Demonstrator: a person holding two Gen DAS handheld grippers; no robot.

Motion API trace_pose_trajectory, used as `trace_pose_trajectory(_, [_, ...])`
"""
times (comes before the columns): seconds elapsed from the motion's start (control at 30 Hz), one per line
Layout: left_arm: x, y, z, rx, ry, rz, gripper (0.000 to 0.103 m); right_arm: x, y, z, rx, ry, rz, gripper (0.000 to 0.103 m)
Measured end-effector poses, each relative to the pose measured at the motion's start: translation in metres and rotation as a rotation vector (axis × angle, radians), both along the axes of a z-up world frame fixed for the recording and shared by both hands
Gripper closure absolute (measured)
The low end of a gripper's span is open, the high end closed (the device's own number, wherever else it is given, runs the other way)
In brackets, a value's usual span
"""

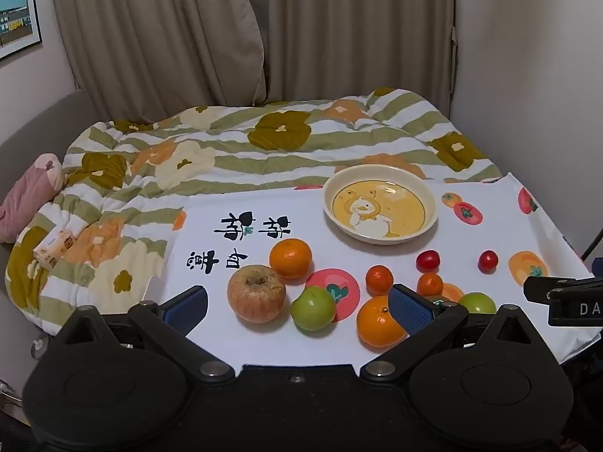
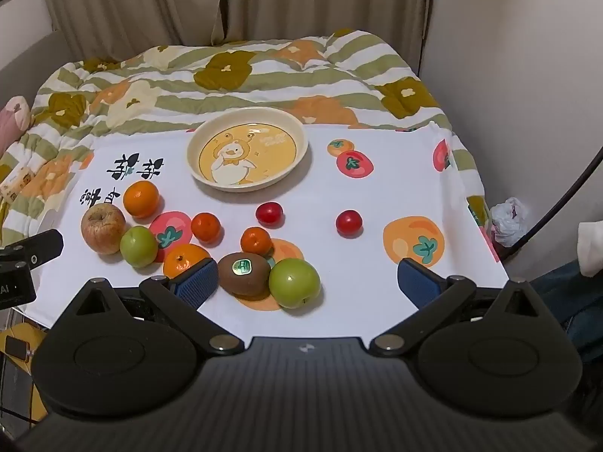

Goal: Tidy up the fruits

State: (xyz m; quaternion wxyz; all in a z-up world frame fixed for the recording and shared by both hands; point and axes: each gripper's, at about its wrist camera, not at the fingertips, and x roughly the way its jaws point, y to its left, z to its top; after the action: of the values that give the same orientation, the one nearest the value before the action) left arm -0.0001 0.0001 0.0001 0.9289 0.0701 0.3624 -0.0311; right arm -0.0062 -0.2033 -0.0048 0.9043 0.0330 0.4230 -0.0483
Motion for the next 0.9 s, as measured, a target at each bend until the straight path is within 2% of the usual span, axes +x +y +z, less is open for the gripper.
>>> trace_pose_trajectory(0.9, [0.0016, 0.0036, 0.0018, -0.013, 0.001, -0.001, 0.0, 0.001, -0.0008, 0.001, 0.005, -0.007, -0.007, 0.0])
